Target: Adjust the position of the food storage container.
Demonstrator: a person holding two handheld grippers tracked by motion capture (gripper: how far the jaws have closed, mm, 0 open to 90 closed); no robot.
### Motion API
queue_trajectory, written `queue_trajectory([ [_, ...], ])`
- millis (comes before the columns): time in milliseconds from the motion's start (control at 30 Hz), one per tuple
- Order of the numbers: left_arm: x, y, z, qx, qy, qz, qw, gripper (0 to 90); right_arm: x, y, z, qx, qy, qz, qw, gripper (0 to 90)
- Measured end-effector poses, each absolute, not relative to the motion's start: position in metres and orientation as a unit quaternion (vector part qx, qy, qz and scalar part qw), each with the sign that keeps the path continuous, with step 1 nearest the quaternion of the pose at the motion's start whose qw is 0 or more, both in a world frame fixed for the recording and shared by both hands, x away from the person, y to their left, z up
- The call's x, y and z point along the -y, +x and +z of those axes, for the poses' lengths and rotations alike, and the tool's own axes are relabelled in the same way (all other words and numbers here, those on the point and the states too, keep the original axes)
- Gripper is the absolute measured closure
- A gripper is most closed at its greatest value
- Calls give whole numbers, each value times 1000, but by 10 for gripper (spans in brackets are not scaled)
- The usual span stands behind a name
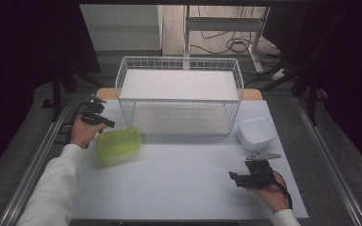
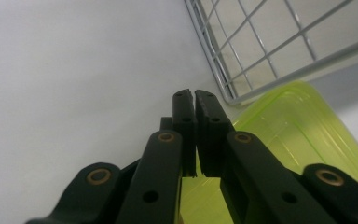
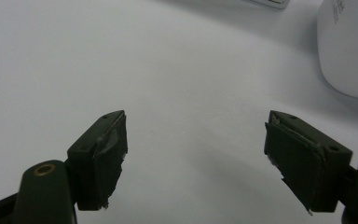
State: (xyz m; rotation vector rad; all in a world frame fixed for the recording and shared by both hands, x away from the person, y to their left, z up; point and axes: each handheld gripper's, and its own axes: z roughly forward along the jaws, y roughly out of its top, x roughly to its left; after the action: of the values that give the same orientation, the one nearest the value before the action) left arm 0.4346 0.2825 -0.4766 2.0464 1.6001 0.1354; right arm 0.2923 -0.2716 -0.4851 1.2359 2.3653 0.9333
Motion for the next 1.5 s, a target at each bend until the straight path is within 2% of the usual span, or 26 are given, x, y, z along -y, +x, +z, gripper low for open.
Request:
queue_trajectory([
  [667, -265, 431, -478, -567, 782, 26, 257, 900, 271, 293, -487, -828, 434, 319, 158, 204],
  [1133, -245, 403, -481, -549, 793, 0, 263, 900, 271, 293, -488, -829, 432, 316, 159, 203],
  [1367, -247, 397, -480, -546, 795, 5, 264, 900, 269, 293, -488, -831, 432, 314, 158, 203],
  [1500, -263, 389, -468, -555, 784, 22, 276, 900, 270, 292, -488, -829, 433, 315, 159, 201],
])
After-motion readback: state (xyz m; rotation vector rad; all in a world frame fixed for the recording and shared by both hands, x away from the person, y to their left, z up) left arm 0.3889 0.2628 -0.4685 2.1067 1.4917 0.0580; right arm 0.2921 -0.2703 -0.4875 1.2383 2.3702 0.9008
